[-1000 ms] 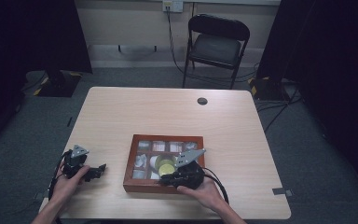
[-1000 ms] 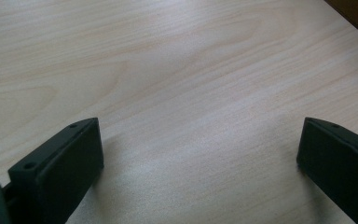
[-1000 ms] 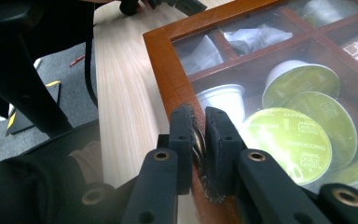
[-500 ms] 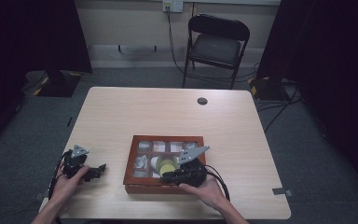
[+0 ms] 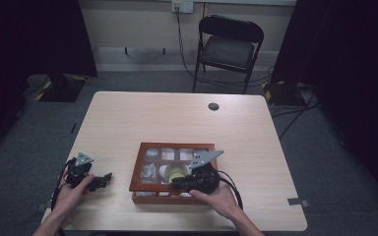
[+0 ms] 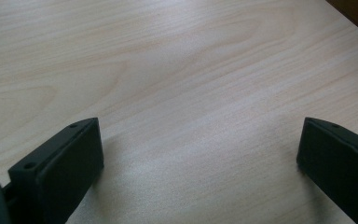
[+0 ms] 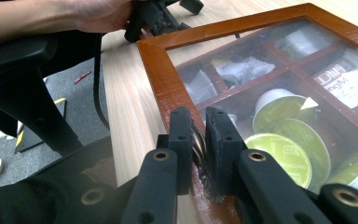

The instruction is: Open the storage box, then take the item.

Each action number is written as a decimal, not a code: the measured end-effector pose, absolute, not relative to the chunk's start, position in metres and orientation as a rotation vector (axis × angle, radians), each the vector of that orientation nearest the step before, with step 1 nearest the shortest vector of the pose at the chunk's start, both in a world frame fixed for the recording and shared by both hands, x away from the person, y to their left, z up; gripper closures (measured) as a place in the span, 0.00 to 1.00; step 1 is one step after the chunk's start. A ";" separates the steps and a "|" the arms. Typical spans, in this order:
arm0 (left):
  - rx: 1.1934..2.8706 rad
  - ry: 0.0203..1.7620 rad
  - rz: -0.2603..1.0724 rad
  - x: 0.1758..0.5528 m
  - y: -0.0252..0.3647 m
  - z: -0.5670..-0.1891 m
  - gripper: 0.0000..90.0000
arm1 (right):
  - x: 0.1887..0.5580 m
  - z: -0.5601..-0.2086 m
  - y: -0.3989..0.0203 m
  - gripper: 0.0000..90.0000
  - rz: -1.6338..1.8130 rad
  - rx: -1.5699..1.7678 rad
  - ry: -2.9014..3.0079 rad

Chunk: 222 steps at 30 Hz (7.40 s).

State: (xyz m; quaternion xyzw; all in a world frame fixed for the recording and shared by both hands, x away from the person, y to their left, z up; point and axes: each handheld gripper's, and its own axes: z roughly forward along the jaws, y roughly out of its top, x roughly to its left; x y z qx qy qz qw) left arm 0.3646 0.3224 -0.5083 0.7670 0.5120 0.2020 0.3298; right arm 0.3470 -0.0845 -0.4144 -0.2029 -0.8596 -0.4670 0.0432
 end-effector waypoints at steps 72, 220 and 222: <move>2.005 1.340 0.528 0.365 0.322 -0.508 0.00 | 0.375 -0.361 -0.090 0.90 -1.554 -0.706 -2.548; 2.312 0.584 0.207 0.363 0.107 -0.454 0.37 | 0.423 -0.317 -0.086 0.91 -1.495 -0.715 -2.551; 2.332 0.585 0.198 0.364 0.104 -0.455 0.36 | 0.423 -0.317 -0.086 0.91 -1.494 -0.714 -2.553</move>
